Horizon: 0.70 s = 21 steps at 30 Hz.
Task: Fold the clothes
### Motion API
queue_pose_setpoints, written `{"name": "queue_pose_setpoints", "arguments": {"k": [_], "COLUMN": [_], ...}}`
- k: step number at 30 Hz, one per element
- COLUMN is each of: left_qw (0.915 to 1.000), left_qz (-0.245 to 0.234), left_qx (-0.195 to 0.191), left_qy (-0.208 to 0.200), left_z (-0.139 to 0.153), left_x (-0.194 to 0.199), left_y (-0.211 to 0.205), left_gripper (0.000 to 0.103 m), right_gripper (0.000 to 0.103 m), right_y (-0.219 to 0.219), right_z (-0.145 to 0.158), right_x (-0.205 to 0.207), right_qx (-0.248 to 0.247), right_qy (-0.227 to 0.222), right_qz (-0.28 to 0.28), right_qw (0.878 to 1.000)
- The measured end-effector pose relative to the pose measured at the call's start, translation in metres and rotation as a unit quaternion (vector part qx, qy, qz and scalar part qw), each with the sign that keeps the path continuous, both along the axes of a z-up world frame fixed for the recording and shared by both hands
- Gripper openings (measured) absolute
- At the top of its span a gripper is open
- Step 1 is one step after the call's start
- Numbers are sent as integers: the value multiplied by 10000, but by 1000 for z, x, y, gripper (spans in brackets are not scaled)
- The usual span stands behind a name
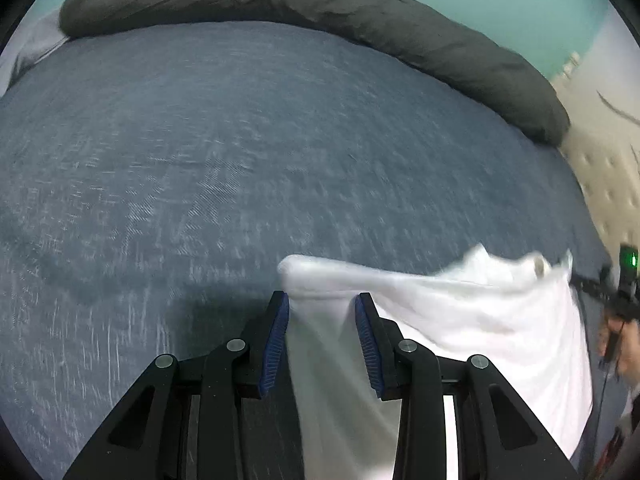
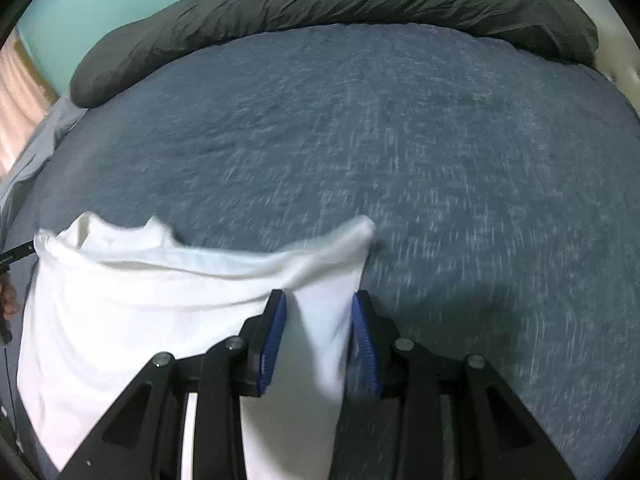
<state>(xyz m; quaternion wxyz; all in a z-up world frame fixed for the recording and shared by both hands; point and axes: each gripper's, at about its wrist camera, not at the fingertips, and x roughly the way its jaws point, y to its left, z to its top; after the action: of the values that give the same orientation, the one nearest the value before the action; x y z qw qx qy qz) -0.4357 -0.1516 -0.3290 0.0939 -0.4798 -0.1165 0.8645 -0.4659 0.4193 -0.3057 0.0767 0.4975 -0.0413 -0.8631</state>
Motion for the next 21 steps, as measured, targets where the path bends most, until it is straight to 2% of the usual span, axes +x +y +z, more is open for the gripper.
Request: {"name": "queue_pose_setpoints", "arguments": {"k": [5, 8, 10, 13, 16, 19, 20, 21], "left_qw": [9987, 9983, 9984, 9979, 9968, 9973, 9977, 9978], "left_qz": [457, 435, 369, 306, 209, 33, -40, -80], "left_qx": [218, 370, 418, 565, 772, 721, 660, 653], "left_qy": [-81, -110, -84, -6, 61, 118, 130, 119], "left_z": [-5, -9, -10, -10, -10, -10, -10, -9], "left_x": [-19, -18, -16, -16, -17, -16, -13, -7], "left_y": [-20, -25, -26, -27, -23, -14, -11, -11], "left_gripper": [38, 39, 43, 49, 50, 48, 43, 29], "right_gripper": [35, 35, 35, 35, 35, 33, 26, 15], "right_y": [16, 27, 34, 41, 38, 31, 28, 25], "right_z": [0, -3, -6, -4, -4, -2, -1, 0], "right_x": [-13, -16, -14, -8, -7, -8, -8, -8], "right_qx": [-214, -427, -390, -585, -582, -551, -534, -557], "right_qy": [-28, -81, -148, -77, -80, -7, 42, 39], "right_qz": [-480, -651, -726, -753, -644, -513, -443, -352], "right_qw": [9986, 9969, 9965, 9954, 9962, 9972, 9976, 9978]}}
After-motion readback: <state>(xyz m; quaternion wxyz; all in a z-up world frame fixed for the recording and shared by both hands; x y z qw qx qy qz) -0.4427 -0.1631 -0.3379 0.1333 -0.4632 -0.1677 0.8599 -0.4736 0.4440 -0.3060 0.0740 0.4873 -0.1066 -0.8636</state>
